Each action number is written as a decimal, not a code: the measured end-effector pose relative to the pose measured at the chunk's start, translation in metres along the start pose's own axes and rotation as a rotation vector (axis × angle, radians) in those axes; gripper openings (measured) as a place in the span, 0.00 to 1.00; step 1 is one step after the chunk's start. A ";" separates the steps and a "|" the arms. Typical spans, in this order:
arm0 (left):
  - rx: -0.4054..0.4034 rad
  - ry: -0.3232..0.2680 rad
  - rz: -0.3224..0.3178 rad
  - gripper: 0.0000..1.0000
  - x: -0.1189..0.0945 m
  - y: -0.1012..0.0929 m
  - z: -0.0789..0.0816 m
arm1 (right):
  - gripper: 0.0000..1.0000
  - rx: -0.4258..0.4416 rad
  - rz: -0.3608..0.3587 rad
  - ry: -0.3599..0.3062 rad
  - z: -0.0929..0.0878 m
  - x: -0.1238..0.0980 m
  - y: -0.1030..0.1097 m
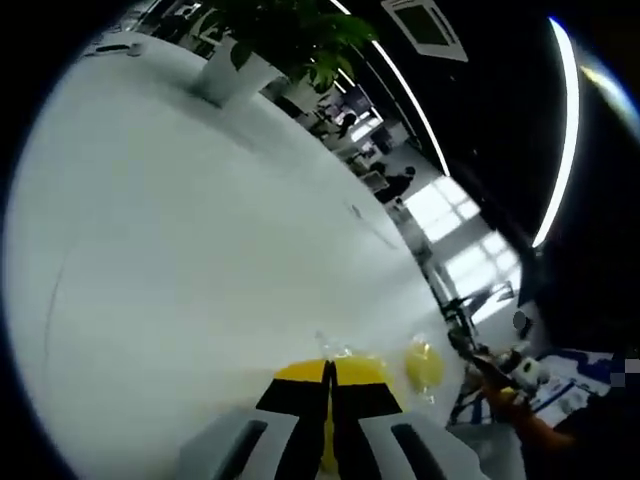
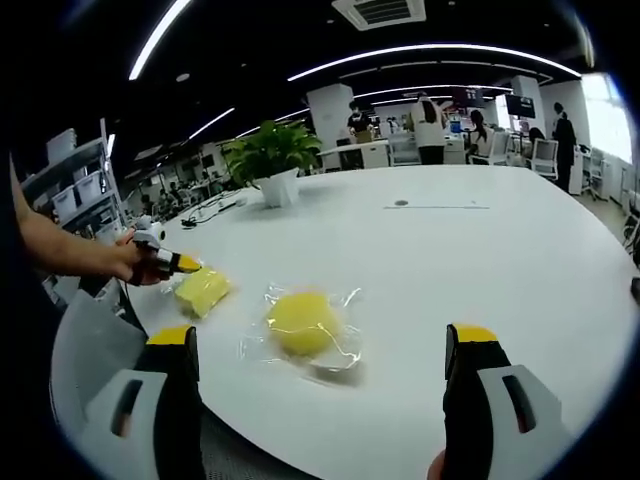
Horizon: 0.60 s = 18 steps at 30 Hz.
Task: Compare the silicone blocks by pressing each to a similar depth, holding the contact briefly, and releasing to observe deformation and rebound differences across the visible hardness samples.
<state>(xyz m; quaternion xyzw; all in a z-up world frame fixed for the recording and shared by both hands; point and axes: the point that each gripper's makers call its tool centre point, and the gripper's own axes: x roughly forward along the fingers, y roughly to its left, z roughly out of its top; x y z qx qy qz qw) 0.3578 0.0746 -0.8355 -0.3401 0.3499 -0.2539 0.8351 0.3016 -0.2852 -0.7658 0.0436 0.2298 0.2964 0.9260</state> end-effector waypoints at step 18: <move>0.148 -0.080 -0.085 0.00 -0.009 -0.038 0.034 | 0.96 0.008 -0.005 -0.009 0.001 -0.002 -0.005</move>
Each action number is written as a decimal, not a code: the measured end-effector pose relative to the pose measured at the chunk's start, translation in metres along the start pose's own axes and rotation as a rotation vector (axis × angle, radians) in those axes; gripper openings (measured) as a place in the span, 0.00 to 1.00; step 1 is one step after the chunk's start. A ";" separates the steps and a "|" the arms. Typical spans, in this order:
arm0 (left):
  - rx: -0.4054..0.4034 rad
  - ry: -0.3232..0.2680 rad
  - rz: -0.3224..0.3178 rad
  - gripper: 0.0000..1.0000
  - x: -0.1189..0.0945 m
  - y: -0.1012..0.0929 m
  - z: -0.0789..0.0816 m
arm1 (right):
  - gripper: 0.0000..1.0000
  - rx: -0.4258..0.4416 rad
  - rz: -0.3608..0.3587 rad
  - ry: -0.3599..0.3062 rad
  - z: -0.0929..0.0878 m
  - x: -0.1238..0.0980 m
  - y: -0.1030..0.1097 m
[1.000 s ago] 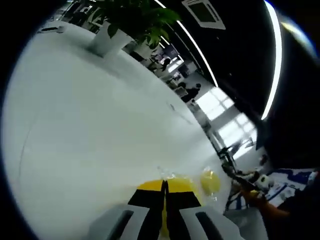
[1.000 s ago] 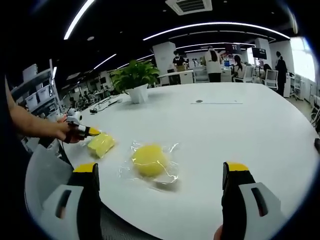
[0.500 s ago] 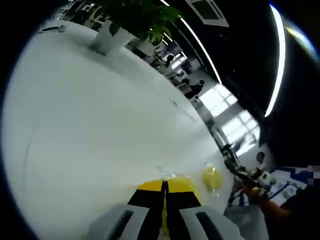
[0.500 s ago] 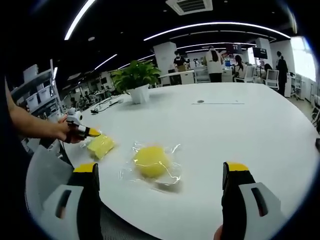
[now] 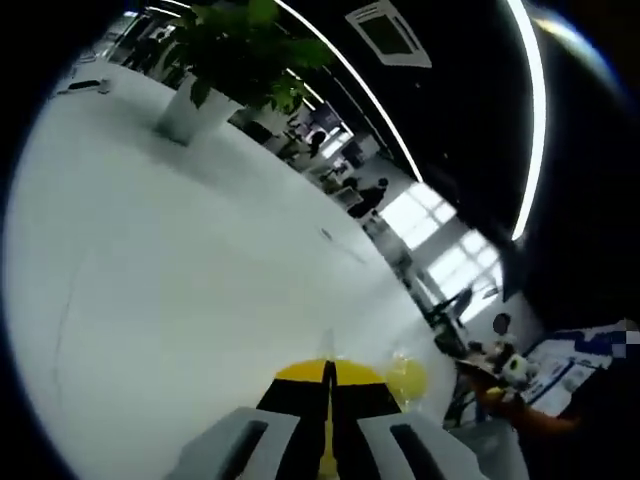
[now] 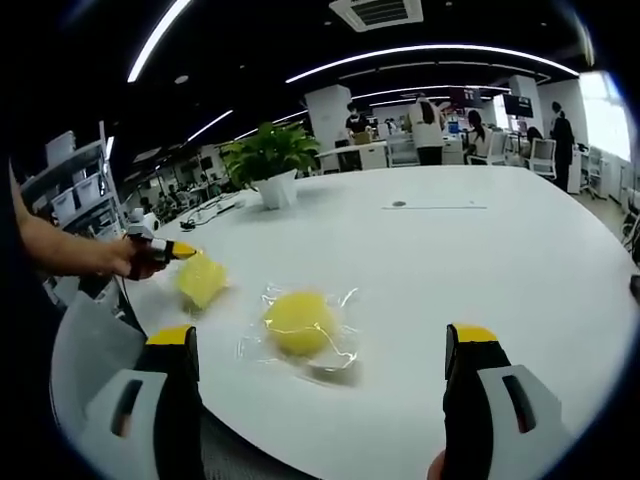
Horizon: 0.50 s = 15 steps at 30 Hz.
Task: Compare the silicone blocks by pressing each to a similar depth, holding the contact briefly, and releasing to observe deformation and rebound differences across the visible hardness samples.
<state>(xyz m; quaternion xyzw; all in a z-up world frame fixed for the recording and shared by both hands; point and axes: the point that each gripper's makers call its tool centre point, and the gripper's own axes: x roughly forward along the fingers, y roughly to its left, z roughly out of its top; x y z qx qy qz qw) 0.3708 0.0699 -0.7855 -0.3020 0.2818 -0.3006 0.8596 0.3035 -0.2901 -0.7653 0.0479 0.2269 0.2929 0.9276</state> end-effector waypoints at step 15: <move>0.273 -0.037 -0.003 0.00 0.002 -0.040 0.046 | 0.96 -0.007 0.017 0.007 0.004 0.003 0.006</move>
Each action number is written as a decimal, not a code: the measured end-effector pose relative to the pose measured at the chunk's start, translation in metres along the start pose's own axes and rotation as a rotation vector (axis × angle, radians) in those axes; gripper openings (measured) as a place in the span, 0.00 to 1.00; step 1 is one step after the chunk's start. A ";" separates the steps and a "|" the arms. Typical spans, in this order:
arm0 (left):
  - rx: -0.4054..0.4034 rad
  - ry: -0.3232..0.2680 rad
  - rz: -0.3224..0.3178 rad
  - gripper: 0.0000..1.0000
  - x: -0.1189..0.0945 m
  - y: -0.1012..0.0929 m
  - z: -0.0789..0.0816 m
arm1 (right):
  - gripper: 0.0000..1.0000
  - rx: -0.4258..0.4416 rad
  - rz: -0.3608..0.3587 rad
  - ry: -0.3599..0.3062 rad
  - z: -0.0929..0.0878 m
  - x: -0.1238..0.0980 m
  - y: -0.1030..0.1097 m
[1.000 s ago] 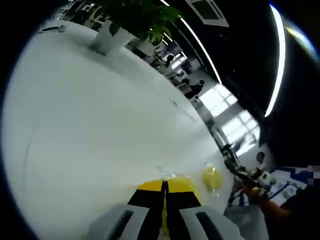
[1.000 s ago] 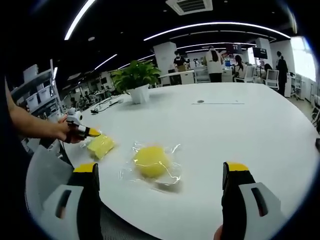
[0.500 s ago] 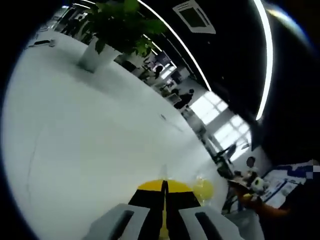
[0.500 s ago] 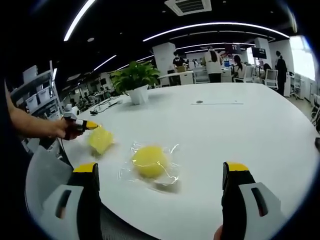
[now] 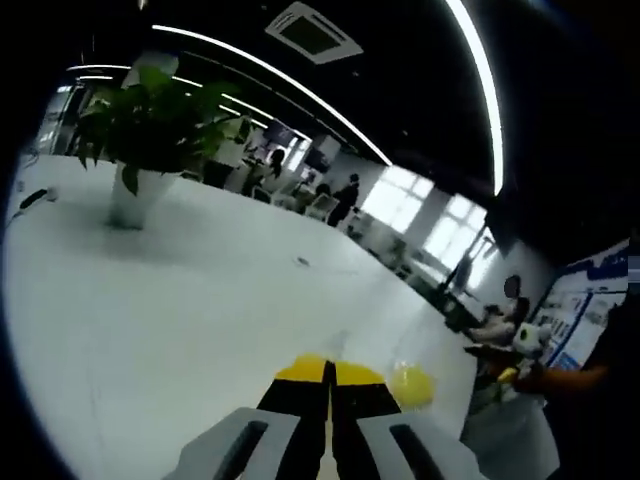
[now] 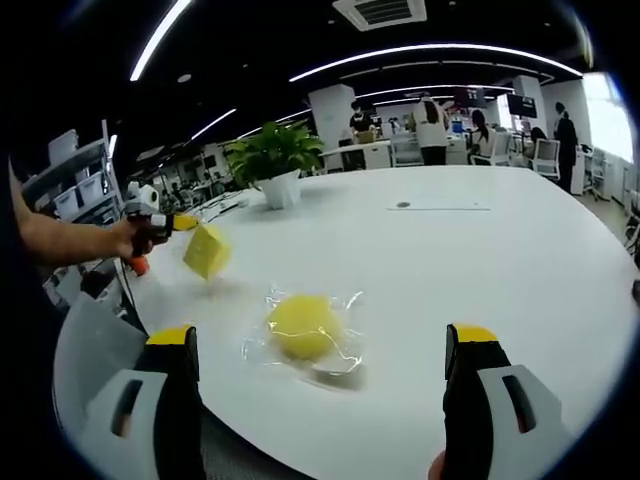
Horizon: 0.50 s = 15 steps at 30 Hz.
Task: Compare the silicone blocks by pressing each to a similar depth, holding the contact briefly, and releasing to observe deformation and rebound differences across the visible hardness samples.
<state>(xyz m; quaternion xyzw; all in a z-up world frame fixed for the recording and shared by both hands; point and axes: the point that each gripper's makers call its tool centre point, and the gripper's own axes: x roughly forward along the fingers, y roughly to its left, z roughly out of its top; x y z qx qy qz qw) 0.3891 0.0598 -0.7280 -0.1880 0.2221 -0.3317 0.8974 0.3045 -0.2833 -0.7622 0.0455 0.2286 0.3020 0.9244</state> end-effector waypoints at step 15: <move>0.166 -0.122 -0.053 0.00 -0.014 -0.043 0.076 | 0.96 -0.005 0.024 -0.028 0.014 0.000 0.006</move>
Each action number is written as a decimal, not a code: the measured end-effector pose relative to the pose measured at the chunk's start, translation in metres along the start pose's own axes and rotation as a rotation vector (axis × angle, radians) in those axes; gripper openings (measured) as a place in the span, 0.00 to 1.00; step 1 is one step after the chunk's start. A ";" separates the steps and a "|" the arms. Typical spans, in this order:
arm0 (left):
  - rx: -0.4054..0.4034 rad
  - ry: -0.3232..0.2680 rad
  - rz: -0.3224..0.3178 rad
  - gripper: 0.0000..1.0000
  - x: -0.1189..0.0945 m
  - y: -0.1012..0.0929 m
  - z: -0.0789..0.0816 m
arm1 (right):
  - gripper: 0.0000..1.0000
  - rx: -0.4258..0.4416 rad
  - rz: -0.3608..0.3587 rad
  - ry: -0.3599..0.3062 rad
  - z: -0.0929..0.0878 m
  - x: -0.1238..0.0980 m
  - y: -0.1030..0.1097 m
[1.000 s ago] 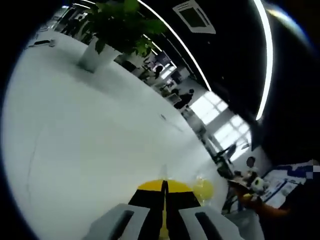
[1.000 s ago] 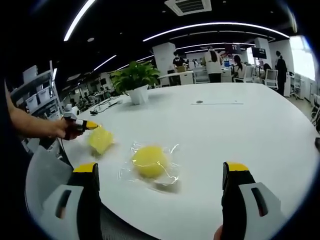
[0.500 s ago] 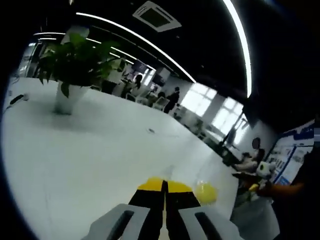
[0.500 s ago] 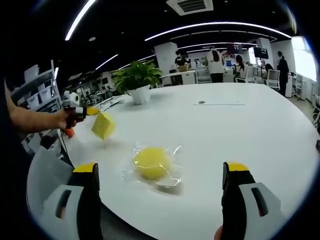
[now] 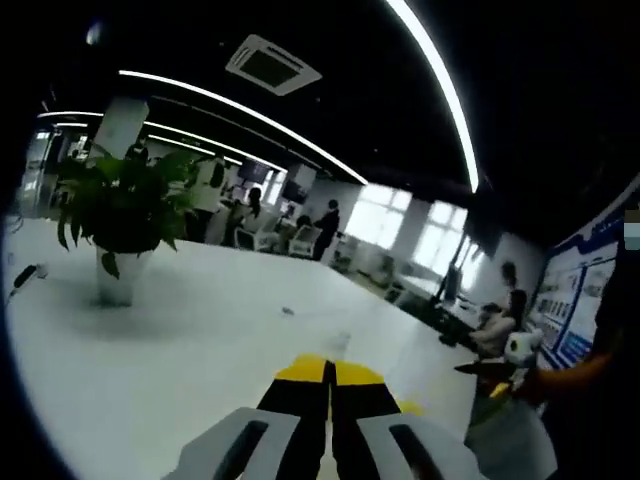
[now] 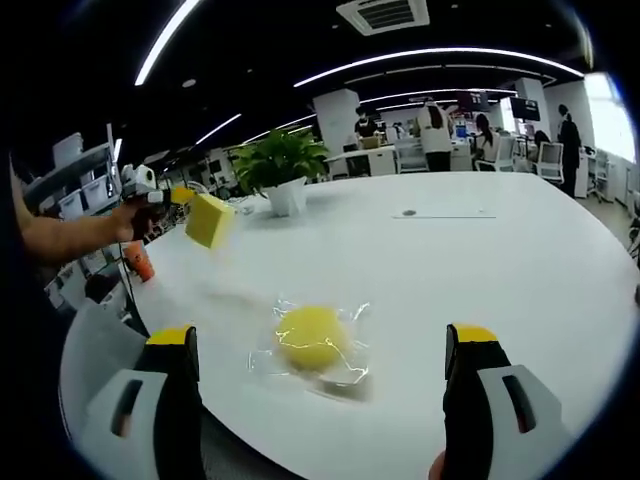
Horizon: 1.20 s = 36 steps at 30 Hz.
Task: Compare the silicone blocks by pressing each to a similar depth, holding the contact briefly, and releasing to observe deformation and rebound differences across the visible hardness samples.
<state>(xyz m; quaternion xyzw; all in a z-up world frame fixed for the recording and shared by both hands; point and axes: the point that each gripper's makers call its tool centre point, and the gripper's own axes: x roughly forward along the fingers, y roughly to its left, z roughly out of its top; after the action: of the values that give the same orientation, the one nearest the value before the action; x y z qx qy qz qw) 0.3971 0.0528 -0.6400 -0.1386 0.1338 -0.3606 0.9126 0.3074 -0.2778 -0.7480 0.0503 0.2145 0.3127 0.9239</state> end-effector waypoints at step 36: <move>0.090 -0.069 -0.228 0.00 -0.007 -0.105 0.050 | 0.96 -0.160 0.333 -0.065 0.076 0.023 0.090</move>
<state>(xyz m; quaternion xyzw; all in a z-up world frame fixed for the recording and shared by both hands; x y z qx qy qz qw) 0.3446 -0.0080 -0.5561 -0.1241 0.0692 -0.4626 0.8751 0.3057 -0.1887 -0.6673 0.0214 0.1475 0.4755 0.8670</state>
